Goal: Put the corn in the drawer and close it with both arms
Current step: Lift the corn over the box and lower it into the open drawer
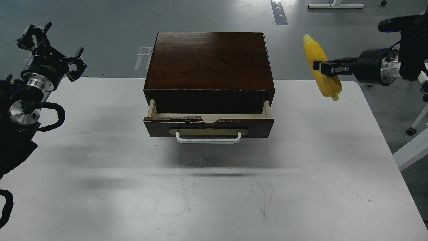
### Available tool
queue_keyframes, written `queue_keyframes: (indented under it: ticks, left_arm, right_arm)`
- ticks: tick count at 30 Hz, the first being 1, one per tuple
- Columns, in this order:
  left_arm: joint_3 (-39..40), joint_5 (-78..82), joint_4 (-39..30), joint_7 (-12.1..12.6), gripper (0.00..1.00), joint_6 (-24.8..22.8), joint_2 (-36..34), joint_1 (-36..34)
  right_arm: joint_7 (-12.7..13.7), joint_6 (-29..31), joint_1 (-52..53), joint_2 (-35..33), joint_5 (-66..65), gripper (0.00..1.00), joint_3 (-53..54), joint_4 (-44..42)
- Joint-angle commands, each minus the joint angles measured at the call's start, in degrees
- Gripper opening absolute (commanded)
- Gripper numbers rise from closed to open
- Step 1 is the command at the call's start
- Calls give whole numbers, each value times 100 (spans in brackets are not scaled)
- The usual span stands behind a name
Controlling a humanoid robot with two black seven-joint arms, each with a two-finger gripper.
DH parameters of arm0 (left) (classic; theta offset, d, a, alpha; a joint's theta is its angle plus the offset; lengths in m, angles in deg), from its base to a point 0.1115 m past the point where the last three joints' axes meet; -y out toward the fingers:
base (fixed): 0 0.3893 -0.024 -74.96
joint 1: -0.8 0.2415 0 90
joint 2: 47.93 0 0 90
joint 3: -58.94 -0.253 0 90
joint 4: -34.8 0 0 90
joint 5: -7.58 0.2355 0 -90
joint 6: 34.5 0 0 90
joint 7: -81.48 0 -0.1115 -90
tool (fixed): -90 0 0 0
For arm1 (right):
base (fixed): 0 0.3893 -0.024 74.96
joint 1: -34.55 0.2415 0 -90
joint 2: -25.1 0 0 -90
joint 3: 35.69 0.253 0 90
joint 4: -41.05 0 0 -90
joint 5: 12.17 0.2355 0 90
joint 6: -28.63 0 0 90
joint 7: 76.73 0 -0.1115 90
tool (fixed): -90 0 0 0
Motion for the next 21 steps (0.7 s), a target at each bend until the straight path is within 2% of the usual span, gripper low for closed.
queue_keyframes:
  ticks: [1,8,11,15,21]
  left_arm:
    - [-4,0,3,-39,98,0,-51,-41]
    - [5,-9,38,-57,98,0,-315,-41]
    - [-4,0,38,-39,98,0,-376,-24]
    - [5,0,38,-39,98,0,-482,-6]
    - [5,0,29,-57,98,0,-517,-6]
  right_arm:
    - [-50,-1,614,321,-944,7,9,207]
    - [-59,-124,1063,1447,-1984,5,9,251]
    - [-77,-414,1107,1799,-2633,5,-18,321]
    - [-463,-652,1055,2334,-3801,5,-26,330]
    - [-516,-801,932,2791,-4206,5,-271,339]
